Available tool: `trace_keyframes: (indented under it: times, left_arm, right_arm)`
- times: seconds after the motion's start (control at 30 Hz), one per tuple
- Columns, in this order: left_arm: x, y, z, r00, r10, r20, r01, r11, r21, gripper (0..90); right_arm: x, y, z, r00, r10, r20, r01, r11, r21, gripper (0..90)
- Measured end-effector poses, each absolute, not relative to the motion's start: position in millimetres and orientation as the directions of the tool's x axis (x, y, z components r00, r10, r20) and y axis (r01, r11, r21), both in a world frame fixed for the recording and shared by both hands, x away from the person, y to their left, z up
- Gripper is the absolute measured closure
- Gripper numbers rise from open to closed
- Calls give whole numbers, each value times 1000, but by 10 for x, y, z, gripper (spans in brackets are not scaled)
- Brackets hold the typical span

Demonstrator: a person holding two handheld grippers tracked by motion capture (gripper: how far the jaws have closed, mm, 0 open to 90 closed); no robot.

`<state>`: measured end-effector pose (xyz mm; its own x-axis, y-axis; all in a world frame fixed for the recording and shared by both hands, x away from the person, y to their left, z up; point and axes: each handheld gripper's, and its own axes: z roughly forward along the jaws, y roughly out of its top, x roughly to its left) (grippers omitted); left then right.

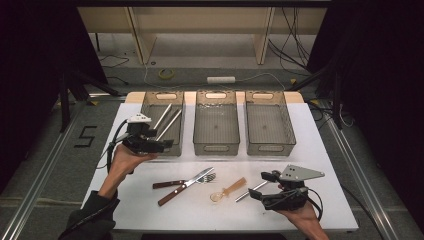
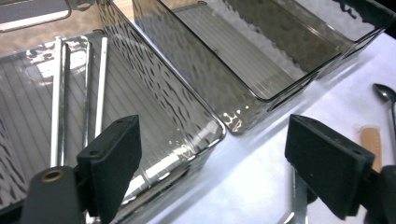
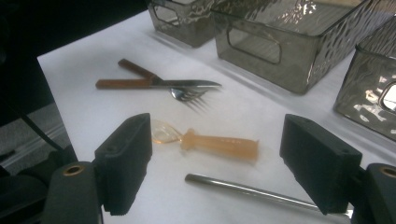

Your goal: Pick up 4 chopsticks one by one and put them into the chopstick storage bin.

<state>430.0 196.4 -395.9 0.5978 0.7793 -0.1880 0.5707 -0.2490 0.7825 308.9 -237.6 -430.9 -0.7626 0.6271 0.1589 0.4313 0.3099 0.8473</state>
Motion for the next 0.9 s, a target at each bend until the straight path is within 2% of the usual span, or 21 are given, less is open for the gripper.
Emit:
trace_keyframes:
  times: [0.43,0.9]
  left_arm:
    - [4042,1887,-4043,635,738,-231,555,-227,800,181]
    - [3809,1768,-4118,677,703,-217,525,-255,812,178]
  right_arm:
    - [3152,-2362,-4368,-780,621,79,428,437,791,261]
    - [3223,-2372,-4428,-793,608,40,430,512,743,259]
